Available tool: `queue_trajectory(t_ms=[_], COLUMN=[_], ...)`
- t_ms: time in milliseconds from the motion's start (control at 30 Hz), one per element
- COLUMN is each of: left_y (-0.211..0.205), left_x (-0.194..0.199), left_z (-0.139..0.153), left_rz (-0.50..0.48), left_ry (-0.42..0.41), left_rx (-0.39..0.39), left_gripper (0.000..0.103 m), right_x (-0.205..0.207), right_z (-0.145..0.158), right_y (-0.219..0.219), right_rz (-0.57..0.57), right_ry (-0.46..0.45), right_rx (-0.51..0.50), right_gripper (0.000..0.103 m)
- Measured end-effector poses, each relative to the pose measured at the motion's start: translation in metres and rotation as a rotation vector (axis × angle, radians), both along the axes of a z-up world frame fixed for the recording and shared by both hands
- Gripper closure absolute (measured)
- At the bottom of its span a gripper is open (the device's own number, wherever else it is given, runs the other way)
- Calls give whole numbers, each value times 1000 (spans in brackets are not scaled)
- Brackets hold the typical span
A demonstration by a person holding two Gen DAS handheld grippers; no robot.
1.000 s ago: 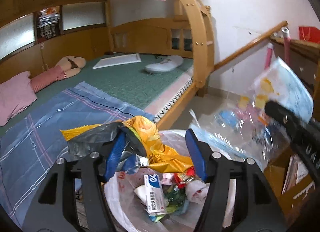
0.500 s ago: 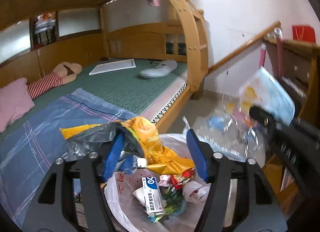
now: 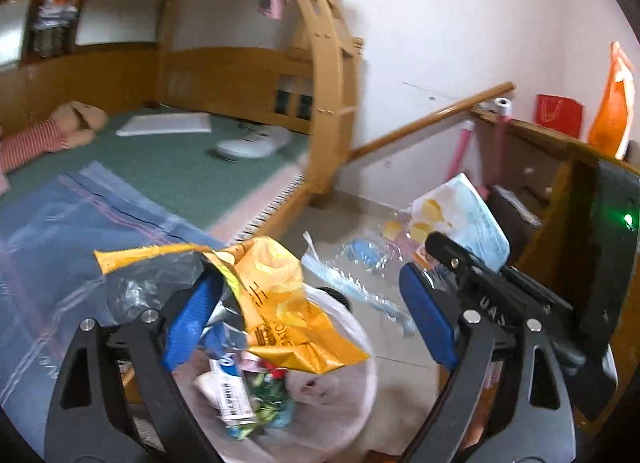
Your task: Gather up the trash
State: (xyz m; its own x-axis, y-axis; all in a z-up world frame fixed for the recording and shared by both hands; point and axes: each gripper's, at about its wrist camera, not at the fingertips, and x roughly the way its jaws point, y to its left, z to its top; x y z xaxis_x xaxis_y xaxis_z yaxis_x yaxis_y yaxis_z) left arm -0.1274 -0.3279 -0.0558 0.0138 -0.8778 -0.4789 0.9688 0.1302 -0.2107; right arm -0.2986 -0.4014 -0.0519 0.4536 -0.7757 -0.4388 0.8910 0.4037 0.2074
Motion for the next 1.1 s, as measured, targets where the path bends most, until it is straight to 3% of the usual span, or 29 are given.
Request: queue_trajectory(t_ms=[100, 167, 267, 333, 433, 500, 533, 633, 700, 800, 867, 933, 1000, 1100], left_y=[1, 3, -2, -2, -13, -4, -3, -8, -1, 9, 14, 18, 21, 20], left_x=[23, 33, 43, 47, 51, 49, 48, 39, 27, 10, 10, 11, 14, 24], left_z=[-7, -8, -18, -21, -33, -22, -19, -16, -5, 11, 19, 24, 27, 31], left_rz=[-133, -166, -293, -286, -110, -114, -83, 115, 230, 325, 344, 354, 371, 396], left_ry=[213, 237, 380, 399, 332, 282, 218, -23, -198, -362, -382, -373, -371, -375], left_rx=[-8, -24, 17, -3, 129, 59, 60, 166, 160, 125, 92, 90, 94, 97], left_gripper=[13, 11, 8, 3, 5, 3, 3, 4, 4, 4, 3, 3, 3, 3], right_x=[-1, -2, 1, 4, 5, 6, 7, 17, 32, 55, 69, 79, 79, 71], right_z=[0, -1, -4, -7, -14, -15, -15, -18, -23, -32, -40, -45, -46, -41], right_y=[-1, -4, -5, -6, -10, -11, -13, -12, -10, -7, -8, -9, -5, -3], right_rz=[-7, -7, 9, 20, 37, 50, 61, 113, 164, 225, 253, 286, 327, 300], right_ry=[14, 14, 21, 30, 33, 35, 37, 60, 112, 175, 209, 213, 159, 100], right_rx=[-12, -2, 3, 10, 34, 36, 41, 55, 66, 89, 108, 122, 92, 63], right_gripper=[89, 89, 89, 89, 89, 89, 89, 89, 89, 85, 70, 6, 3, 3])
